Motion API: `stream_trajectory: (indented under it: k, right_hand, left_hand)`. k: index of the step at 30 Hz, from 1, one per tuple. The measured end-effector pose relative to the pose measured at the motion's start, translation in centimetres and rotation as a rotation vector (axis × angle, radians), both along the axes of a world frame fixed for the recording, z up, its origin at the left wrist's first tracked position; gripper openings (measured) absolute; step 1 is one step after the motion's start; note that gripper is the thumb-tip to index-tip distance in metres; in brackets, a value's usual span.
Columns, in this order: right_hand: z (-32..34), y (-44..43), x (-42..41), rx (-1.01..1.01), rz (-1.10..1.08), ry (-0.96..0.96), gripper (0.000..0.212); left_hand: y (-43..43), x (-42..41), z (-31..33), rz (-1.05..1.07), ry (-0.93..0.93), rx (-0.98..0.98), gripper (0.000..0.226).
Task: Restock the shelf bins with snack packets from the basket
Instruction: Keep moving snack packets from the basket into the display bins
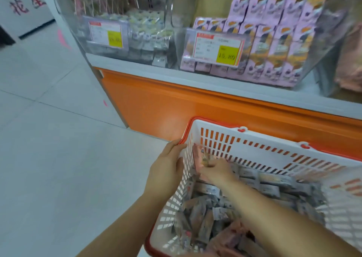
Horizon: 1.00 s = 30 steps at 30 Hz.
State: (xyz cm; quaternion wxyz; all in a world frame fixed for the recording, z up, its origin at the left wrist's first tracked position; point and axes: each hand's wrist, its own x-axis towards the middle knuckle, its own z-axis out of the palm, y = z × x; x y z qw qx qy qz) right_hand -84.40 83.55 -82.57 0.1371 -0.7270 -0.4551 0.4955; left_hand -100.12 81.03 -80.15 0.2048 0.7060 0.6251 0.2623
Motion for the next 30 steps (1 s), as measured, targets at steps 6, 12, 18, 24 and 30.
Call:
stream_trajectory:
  k: [6, 12, 18, 24, 30]
  right_hand:
    - [9.8, -0.2, 4.8, 0.248, 0.278, -0.288, 0.041]
    - [18.9, -1.7, 8.4, 0.518, 0.424, -0.45, 0.032]
    - [26.0, -4.5, 10.7, 0.812, 0.173, -0.31, 0.027]
    - [29.2, -7.0, 13.8, 0.964, -0.053, -0.063, 0.029]
    - [29.8, -6.7, 18.9, 0.954, 0.007, -0.098, 0.05]
  left_hand:
    - [-0.4, 0.4, 2.0, -0.043, 0.179, -0.033, 0.048]
    - [-0.7, 3.3, 9.7, -0.071, -0.097, 0.094, 0.014]
    - [-1.7, 9.4, 20.1, -0.128, -0.477, -0.016, 0.007]
    - [-2.2, 16.5, 25.0, -0.09, -0.977, -0.14, 0.009]
    - [0.7, 21.6, 28.0, -0.062, -0.925, -0.141, 0.013]
